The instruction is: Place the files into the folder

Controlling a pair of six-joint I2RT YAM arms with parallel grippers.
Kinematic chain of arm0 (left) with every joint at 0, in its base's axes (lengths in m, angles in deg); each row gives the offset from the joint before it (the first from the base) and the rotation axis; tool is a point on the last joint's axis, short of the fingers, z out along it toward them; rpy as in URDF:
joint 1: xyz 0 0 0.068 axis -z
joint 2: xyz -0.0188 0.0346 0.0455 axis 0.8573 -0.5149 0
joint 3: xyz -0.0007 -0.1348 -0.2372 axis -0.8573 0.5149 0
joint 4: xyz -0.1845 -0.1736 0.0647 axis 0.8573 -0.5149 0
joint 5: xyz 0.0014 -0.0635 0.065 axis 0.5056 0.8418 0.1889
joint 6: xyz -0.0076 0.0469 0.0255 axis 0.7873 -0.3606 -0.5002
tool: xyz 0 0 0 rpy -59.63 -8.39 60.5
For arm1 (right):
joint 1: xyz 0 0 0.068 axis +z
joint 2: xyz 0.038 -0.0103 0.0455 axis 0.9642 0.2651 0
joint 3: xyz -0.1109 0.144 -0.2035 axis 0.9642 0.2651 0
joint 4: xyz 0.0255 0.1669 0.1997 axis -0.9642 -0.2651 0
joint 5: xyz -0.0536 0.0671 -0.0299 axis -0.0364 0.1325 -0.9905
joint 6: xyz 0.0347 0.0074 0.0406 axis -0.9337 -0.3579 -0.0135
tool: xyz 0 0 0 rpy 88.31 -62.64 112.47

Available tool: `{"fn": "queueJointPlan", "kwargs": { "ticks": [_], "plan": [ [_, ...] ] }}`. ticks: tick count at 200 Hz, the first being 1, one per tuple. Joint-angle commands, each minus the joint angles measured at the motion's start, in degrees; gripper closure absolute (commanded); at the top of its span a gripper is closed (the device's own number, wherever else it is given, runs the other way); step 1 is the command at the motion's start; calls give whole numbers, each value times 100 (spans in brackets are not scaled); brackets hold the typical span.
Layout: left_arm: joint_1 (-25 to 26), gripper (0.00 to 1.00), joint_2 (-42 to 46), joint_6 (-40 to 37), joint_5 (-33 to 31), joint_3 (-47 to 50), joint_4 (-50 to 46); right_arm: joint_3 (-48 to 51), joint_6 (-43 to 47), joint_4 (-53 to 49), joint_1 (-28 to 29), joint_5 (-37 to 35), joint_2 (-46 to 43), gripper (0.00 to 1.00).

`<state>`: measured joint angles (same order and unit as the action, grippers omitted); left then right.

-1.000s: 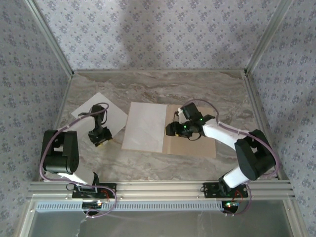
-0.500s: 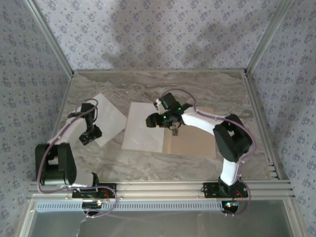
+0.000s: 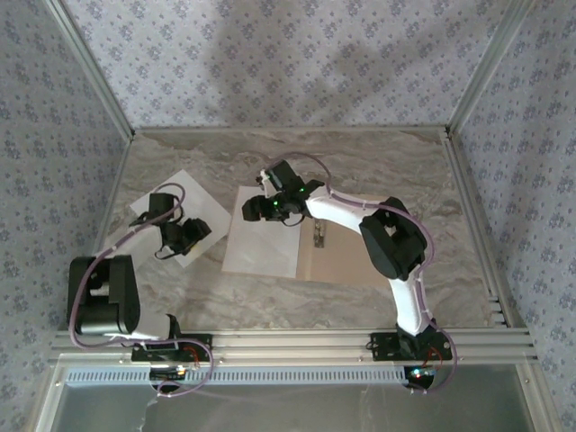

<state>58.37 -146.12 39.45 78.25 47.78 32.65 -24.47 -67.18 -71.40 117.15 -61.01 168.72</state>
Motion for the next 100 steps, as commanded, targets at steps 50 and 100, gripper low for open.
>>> {"fn": "queueJointPlan", "kwargs": {
  "ticks": [50,100],
  "plan": [
    [8,49,-563,-563,-1418,-431,-1466,-509,-96,-89,57,-81,373,36],
    [5,48,-479,-775,-2231,-632,-2241,-782,-471,119,192,-49,710,33]
  ]
}}
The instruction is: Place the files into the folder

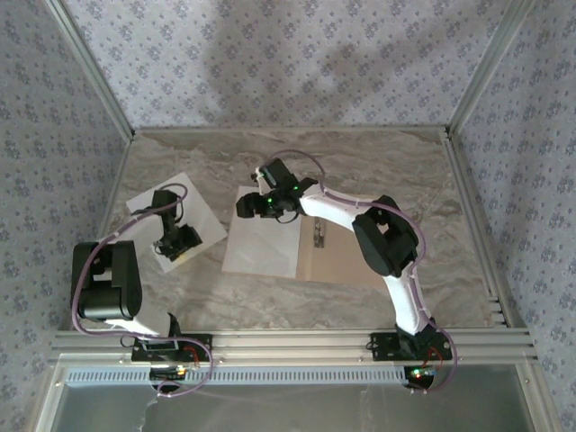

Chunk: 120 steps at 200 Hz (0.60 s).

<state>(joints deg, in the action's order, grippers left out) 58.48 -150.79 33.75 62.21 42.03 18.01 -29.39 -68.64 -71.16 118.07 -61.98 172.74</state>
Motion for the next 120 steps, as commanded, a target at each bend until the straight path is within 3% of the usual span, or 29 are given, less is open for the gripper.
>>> {"fn": "queueJointPlan", "kwargs": {
  "ticks": [1,38,65,74,85,94,120],
  "plan": [
    [-7,48,3,-203,-635,-58,-781,-304,-354,98,102,65,322,33],
    [-6,47,836,-169,-961,-2,-706,-690,-752,178,172,136,654,36],
    [-150,41,1670,-162,-1216,276,-207,-957,-832,377,289,380,899,36],
    [-221,34,1882,-147,-1291,364,-42,-1080,-832,347,356,329,979,36],
    [-310,11,2097,-41,-1512,443,64,-1269,-729,193,444,224,1083,36],
    [-406,3,2253,34,-1610,533,171,-1402,-656,109,508,98,1168,36],
    [-796,0,2406,-14,-1216,807,735,-1657,-538,-92,681,-270,1360,37]
  ]
}}
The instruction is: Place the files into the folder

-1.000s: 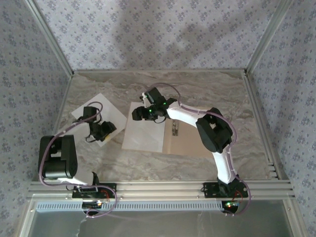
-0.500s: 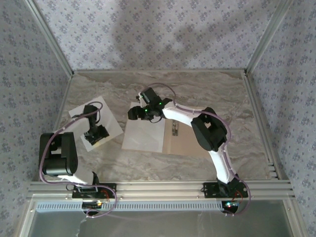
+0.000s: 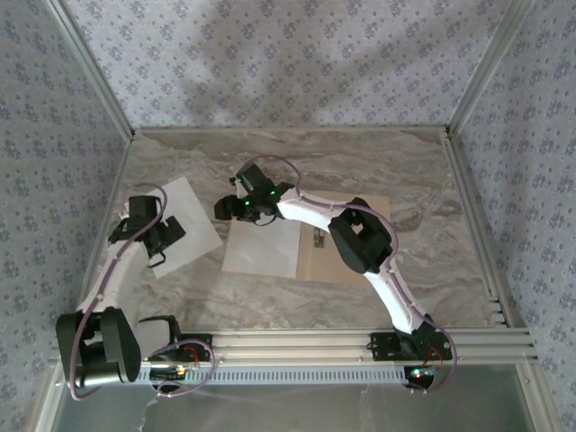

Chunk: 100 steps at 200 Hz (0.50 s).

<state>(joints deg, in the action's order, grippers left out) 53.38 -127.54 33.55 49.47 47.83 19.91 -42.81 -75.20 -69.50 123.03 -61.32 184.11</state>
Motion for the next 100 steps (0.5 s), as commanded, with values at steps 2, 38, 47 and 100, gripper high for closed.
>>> {"fn": "queueJointPlan", "kwargs": {
  "ticks": [2,38,47,100],
  "plan": [
    [-320,0,64,-8,94,231,572,-324,124,-255,200,-345,233,38],
    [-1056,1,-680,-213,952,-13,604,-719,124,-382,269,-545,585,38],
    [-1144,1,-850,-241,1127,-48,683,-852,93,-429,275,-551,687,38],
    [-1195,8,-1728,-297,1602,-289,915,-1488,69,-720,297,-562,1080,39]
  ]
}}
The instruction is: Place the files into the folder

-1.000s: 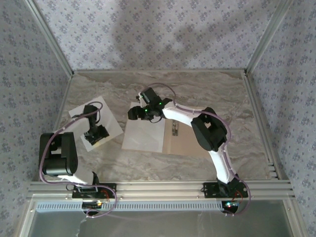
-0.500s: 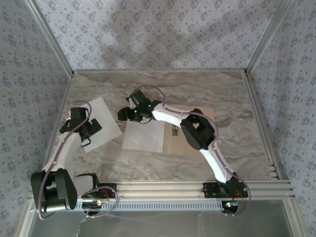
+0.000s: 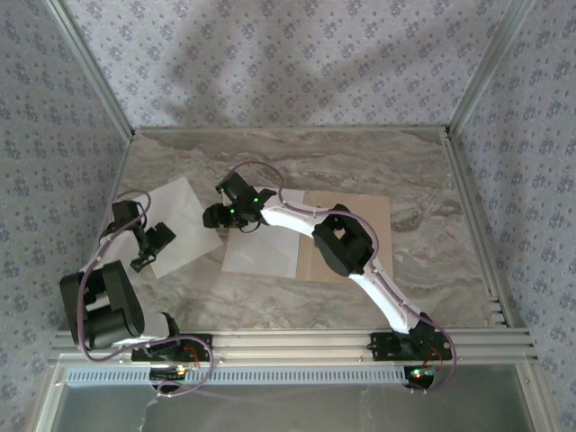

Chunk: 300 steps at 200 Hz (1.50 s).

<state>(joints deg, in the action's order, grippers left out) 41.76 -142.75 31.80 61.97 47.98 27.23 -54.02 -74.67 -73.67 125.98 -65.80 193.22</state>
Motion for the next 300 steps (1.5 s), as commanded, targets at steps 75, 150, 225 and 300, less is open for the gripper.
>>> {"fn": "queueJointPlan", "kwargs": {
  "ticks": [75,150,225,300],
  "plan": [
    [-40,8,-657,-166,785,-398,379,-681,-140,-313,26,27,461,39],
    [-35,8,-814,-176,1372,-345,651,-755,-263,-318,103,124,618,39],
    [-24,8,-938,-156,1707,-305,780,-673,-326,-282,122,209,652,39],
    [33,8,-683,-222,1085,-404,308,-572,-402,-185,128,272,644,39]
  ]
}}
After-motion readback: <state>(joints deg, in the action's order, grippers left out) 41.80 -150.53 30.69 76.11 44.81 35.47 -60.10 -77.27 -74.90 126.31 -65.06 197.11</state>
